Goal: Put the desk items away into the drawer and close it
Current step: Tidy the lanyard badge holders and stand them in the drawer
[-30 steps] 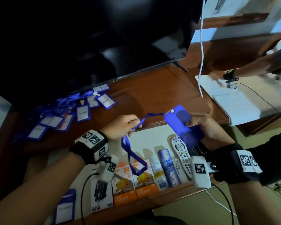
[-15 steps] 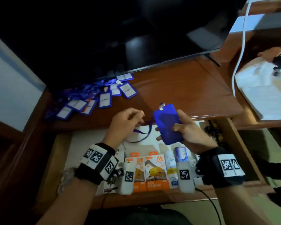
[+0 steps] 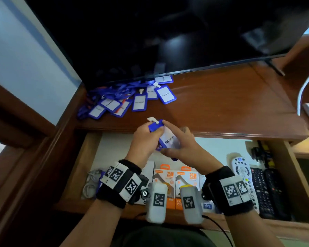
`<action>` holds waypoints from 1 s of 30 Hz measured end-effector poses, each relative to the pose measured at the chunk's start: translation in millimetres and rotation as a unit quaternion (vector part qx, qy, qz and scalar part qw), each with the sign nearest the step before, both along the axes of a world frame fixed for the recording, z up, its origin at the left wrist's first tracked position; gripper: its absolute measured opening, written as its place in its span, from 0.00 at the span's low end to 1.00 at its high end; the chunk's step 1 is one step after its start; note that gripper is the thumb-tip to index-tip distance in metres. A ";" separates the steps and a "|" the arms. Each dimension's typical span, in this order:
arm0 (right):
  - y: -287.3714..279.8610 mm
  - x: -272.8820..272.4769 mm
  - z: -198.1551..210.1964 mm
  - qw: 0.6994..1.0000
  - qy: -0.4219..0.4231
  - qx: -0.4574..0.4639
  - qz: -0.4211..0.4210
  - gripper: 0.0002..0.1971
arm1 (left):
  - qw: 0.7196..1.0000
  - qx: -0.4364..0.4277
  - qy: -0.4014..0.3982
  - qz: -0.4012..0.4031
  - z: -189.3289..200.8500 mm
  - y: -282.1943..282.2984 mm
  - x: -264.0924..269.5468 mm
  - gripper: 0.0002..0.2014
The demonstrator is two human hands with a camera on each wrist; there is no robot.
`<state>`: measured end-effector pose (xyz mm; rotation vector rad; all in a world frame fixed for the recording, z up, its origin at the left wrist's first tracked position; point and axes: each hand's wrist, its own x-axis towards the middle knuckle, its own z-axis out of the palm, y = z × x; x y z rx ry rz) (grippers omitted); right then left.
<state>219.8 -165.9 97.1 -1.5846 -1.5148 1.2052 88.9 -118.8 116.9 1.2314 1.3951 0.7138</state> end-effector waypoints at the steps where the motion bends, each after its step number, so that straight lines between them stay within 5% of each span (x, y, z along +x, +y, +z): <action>1: 0.8 0.9 -0.2 1.000 0.022 0.005 -0.009 0.33 | 1.000 0.003 0.005 -0.003 -0.1 1.9 -2.9 0.05; 5: 9.7 9.3 -3.3 0.987 0.079 0.061 -0.126 0.13 | 0.998 0.026 0.026 -0.056 3.0 4.7 -9.8 0.07; 12: 17.4 17.7 3.1 0.962 0.250 0.064 -0.086 0.16 | 0.968 -0.013 0.008 -0.250 16.3 11.2 -8.0 0.07; 16: 14.6 20.2 1.5 0.964 0.242 0.048 -0.095 0.09 | 0.951 -0.041 -0.011 -0.308 19.1 12.4 -11.0 0.08; 23: 4.4 17.5 -0.6 0.944 0.302 0.015 -0.132 0.21 | 0.979 -0.001 -0.051 -0.199 9.7 12.3 -8.8 0.07; 30: -1.2 8.7 -3.0 0.958 0.254 0.009 -0.133 0.12 | 0.994 0.011 -0.111 0.014 -4.2 8.9 3.0 0.05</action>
